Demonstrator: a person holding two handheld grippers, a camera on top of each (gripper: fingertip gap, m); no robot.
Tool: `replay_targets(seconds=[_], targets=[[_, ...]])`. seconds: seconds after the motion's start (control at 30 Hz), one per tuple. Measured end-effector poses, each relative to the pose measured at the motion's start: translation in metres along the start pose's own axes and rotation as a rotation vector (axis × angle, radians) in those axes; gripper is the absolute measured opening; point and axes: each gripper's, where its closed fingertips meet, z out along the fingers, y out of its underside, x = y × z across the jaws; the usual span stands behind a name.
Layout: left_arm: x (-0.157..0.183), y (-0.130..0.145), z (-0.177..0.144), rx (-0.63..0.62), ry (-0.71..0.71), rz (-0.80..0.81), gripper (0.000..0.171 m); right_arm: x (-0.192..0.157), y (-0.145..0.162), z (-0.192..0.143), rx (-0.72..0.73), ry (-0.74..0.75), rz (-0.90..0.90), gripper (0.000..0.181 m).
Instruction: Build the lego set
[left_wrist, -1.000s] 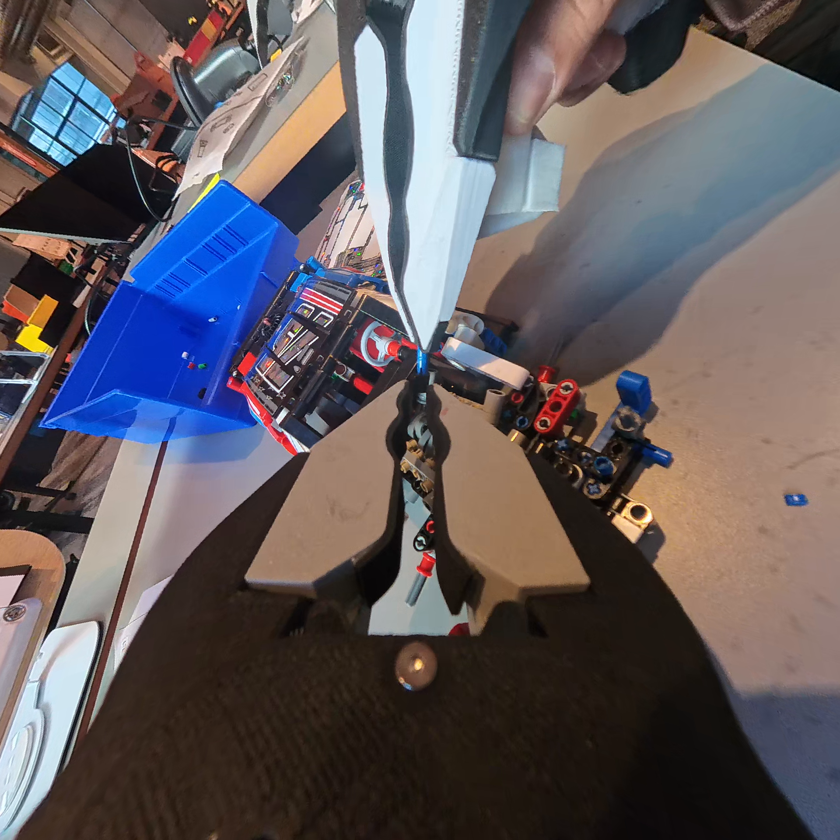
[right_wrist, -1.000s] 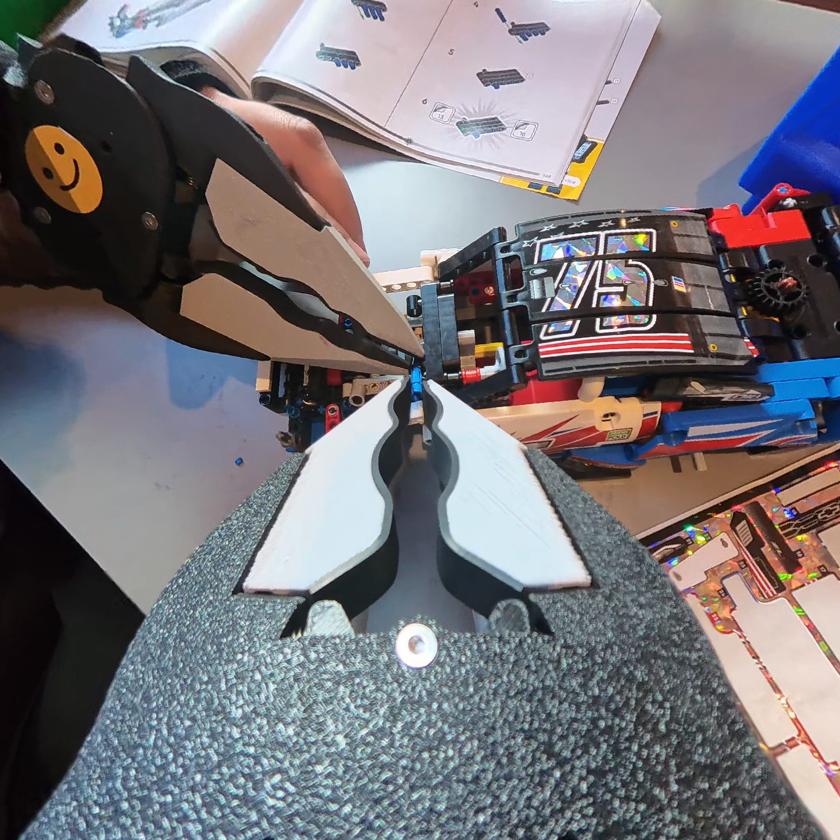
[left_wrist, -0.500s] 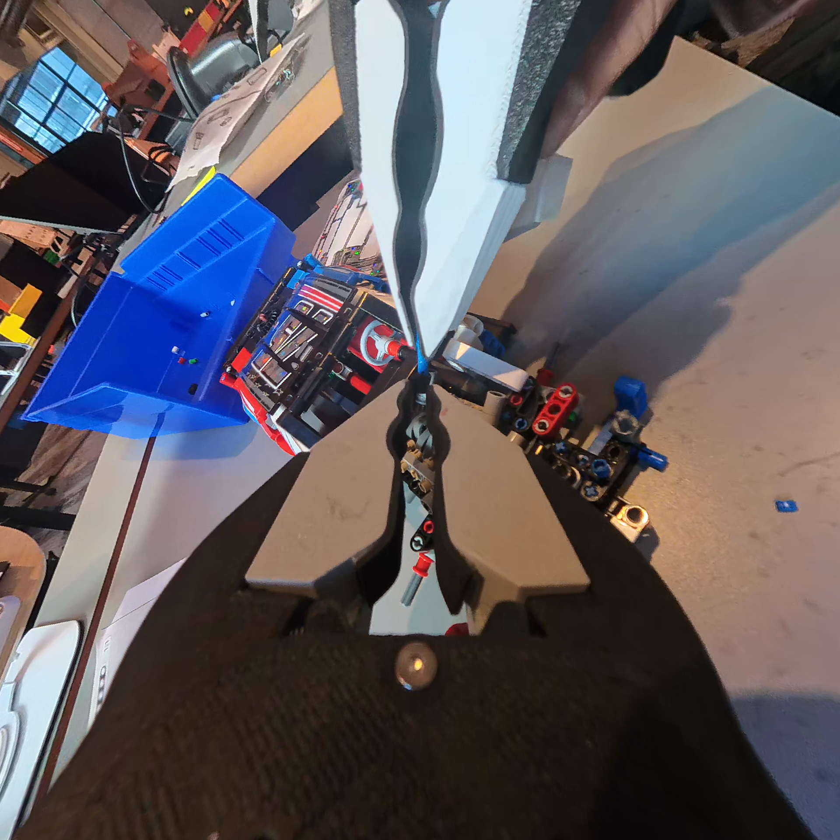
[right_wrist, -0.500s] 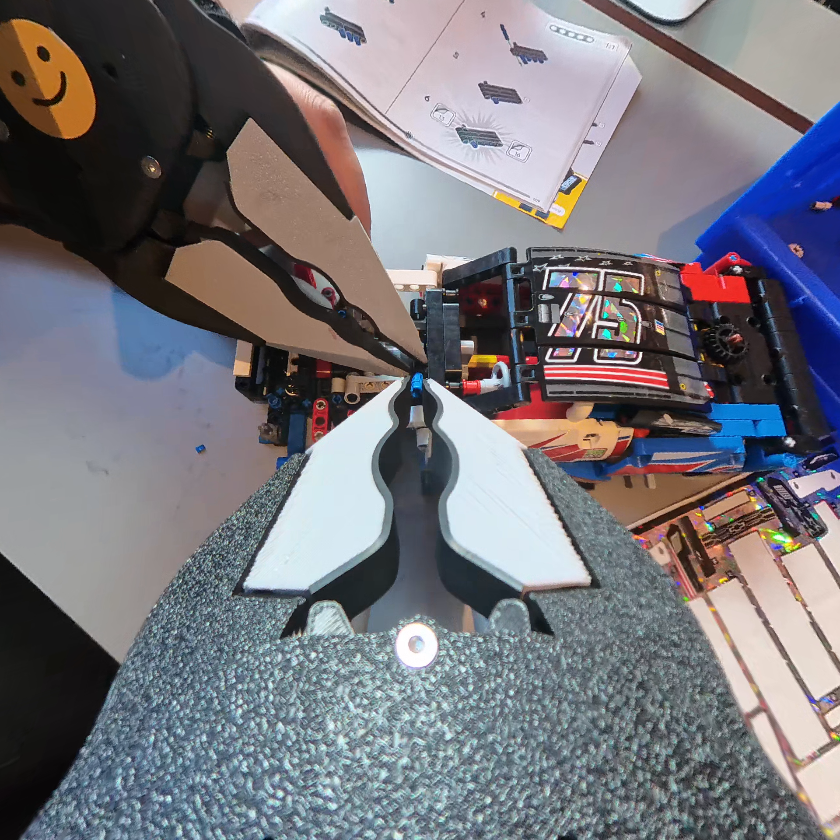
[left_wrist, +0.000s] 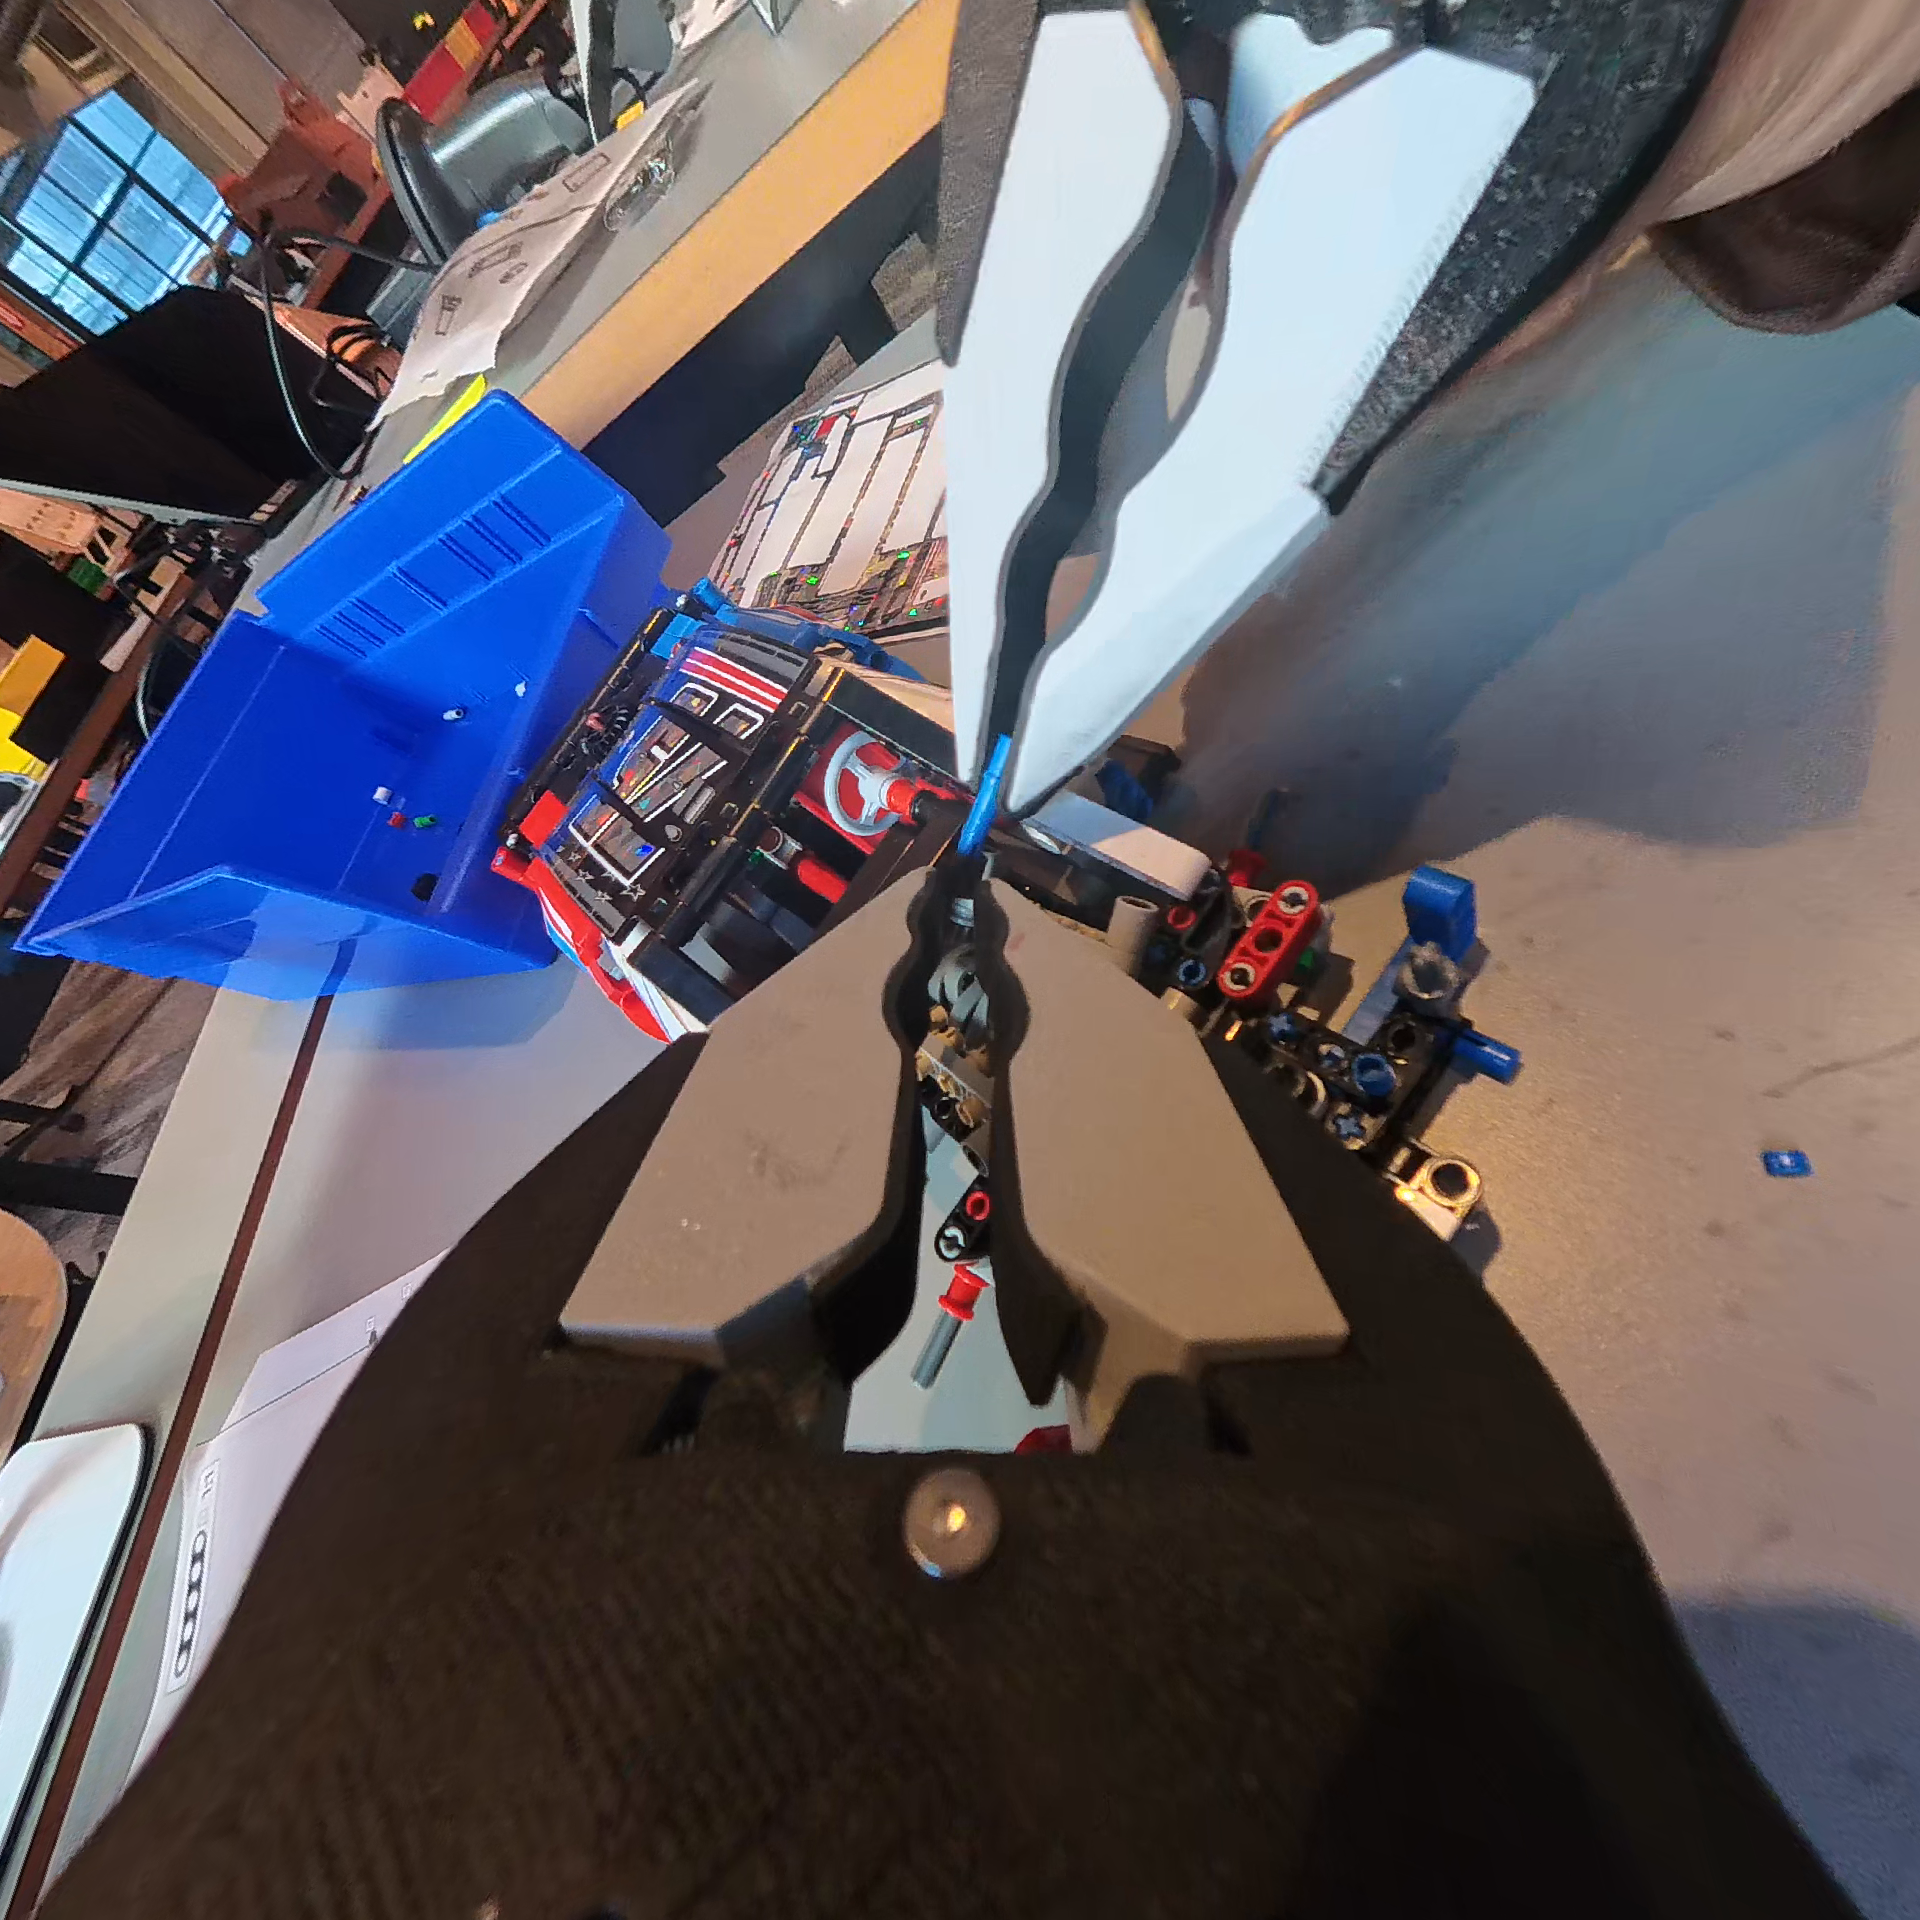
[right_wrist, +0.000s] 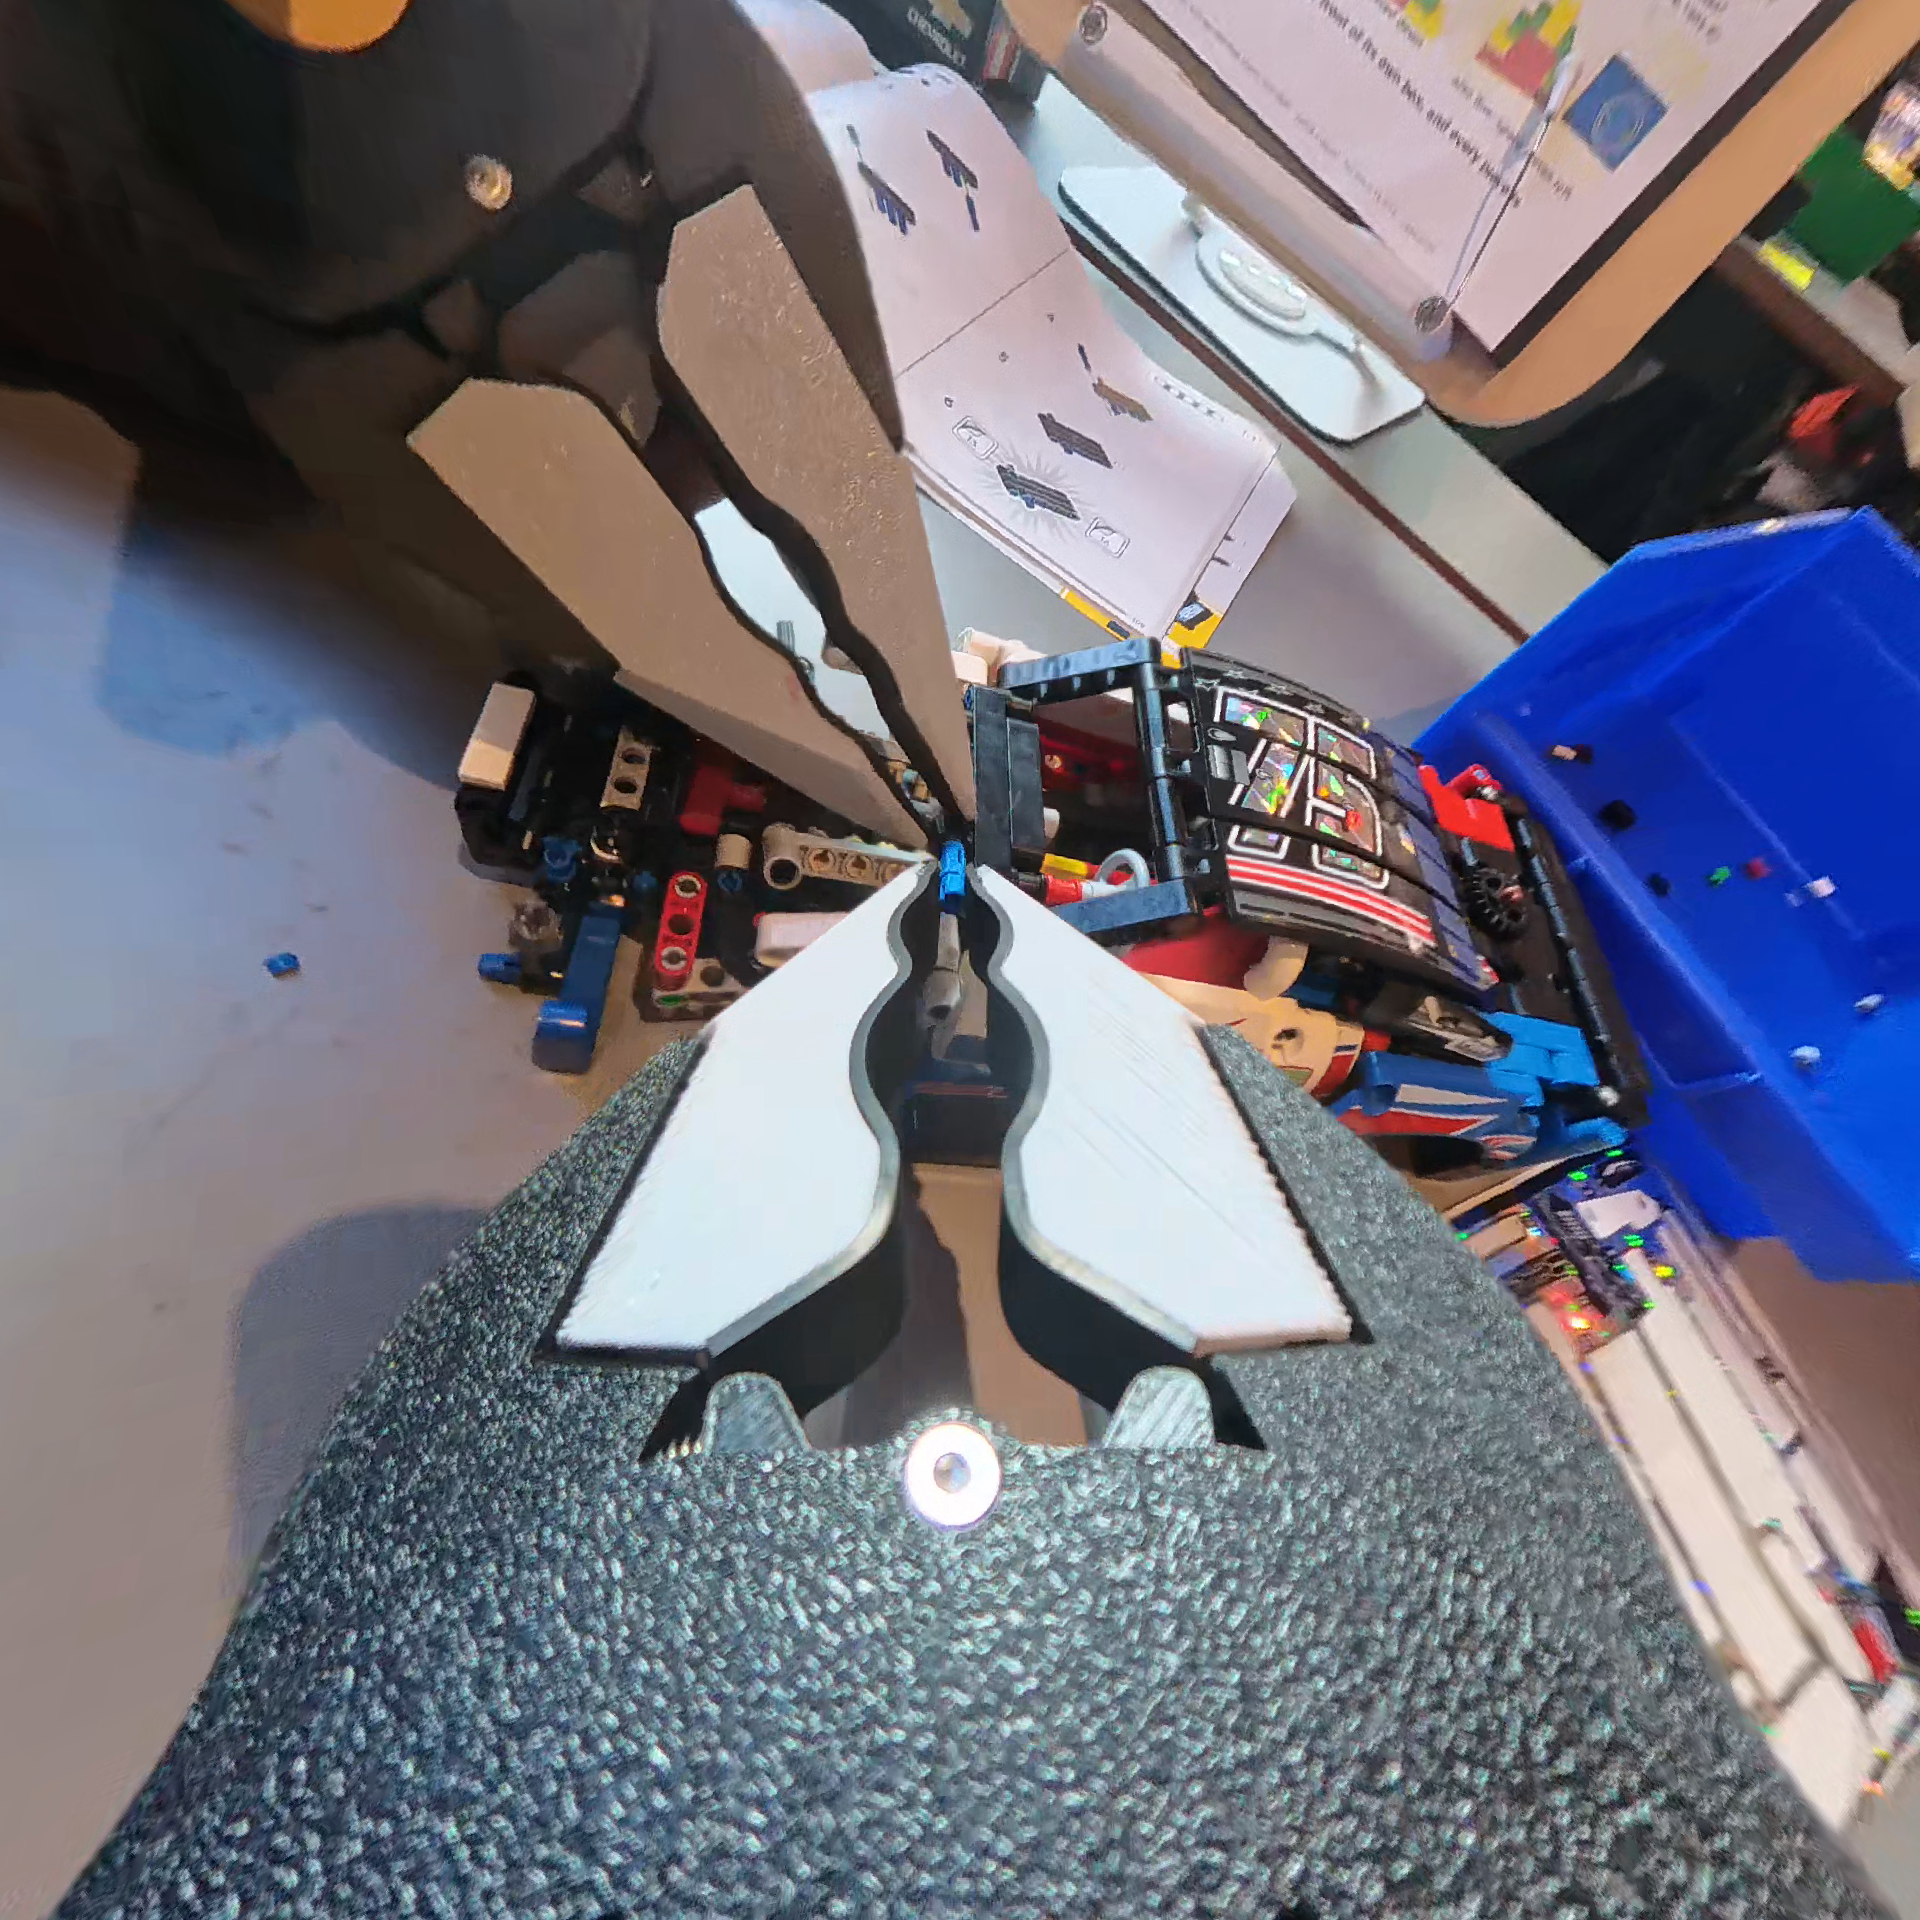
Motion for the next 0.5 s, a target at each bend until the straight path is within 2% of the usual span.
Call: replay_targets(seconds=[0.13, 0.3, 0.37, 0.5], targets=[[-0.0005, 0.0000, 0.0004, 0.000, -0.002, -0.001, 0.003, 0.0004, -0.0017, 0.0003, -0.029, 0.060, -0.176, 0.004], [-0.0005, -0.0001, 0.0008, -0.001, -0.001, -0.002, 0.003, 0.0003, -0.0020, 0.0004, -0.103, 0.048, -0.451, 0.004], [-0.0006, 0.0000, 0.0008, 0.000, 0.002, -0.004, 0.003, 0.0007, -0.0017, 0.0003, -0.098, -0.007, -0.461, 0.004], [-0.0005, 0.0002, 0.0007, -0.001, 0.002, -0.003, 0.003, 0.0009, -0.0008, 0.0005, -0.059, -0.158, -0.311, 0.004]])
